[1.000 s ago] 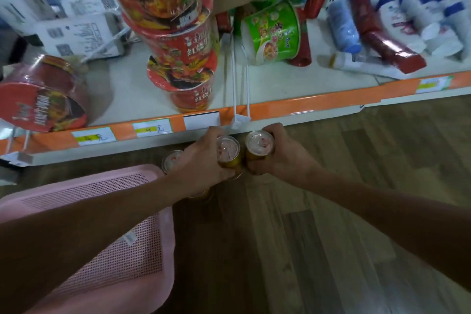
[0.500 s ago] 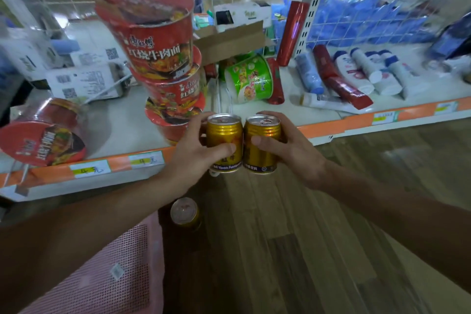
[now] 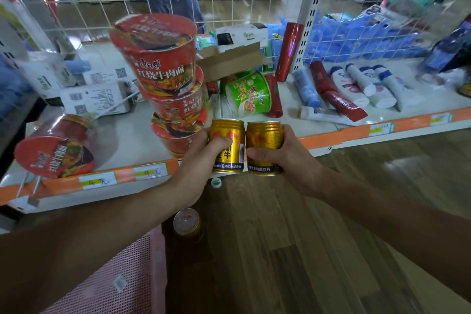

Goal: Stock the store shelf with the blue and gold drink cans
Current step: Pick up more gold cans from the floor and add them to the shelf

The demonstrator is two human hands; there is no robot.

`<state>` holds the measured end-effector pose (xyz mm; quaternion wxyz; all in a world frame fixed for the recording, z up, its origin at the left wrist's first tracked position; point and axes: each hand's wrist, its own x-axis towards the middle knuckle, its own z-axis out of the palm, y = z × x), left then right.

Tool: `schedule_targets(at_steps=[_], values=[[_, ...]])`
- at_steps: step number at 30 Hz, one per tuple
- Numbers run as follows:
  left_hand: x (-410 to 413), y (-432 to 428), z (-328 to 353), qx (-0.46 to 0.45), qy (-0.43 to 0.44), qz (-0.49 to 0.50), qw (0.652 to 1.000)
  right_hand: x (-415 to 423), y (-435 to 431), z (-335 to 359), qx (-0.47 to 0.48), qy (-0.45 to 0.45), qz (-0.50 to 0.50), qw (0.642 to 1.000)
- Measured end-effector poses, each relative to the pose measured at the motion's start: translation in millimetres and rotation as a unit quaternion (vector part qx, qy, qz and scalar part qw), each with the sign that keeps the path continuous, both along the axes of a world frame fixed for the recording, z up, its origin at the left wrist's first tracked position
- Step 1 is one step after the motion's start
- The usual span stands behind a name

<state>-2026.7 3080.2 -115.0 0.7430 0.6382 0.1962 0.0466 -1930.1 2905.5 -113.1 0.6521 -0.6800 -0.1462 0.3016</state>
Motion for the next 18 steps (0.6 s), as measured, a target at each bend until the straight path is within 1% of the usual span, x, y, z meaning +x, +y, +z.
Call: schedule_targets(at_steps=[3, 6, 10, 15, 18], values=[[-0.6, -2.7, 3.9, -0.013, 0.003, -0.001, 1.000, 2.4, -6.0, 3.8, 0.011, -0.017, 0.007, 1.000], [-1.5, -3.3, 6.7, -0.006, -0.010, -0.012, 1.000, 4.4, -11.3, 7.5, 0.021, -0.037, -0.002, 0.999], [-1.1, -3.9, 8.6, 0.045, -0.025, -0.036, 0.998, 2.0, -11.6, 9.9, 0.028, -0.014, -0.030, 0.999], [0.6, -3.3, 10.0, 0.061, -0.035, -0.027, 0.997, -2.4, -6.2, 12.4, 0.047, 0.039, -0.011, 0.998], [1.2, -1.2, 9.6, 0.081, -0.045, -0.028, 0.995, -0.8, -2.8, 8.4, 0.033, 0.008, 0.010, 0.999]])
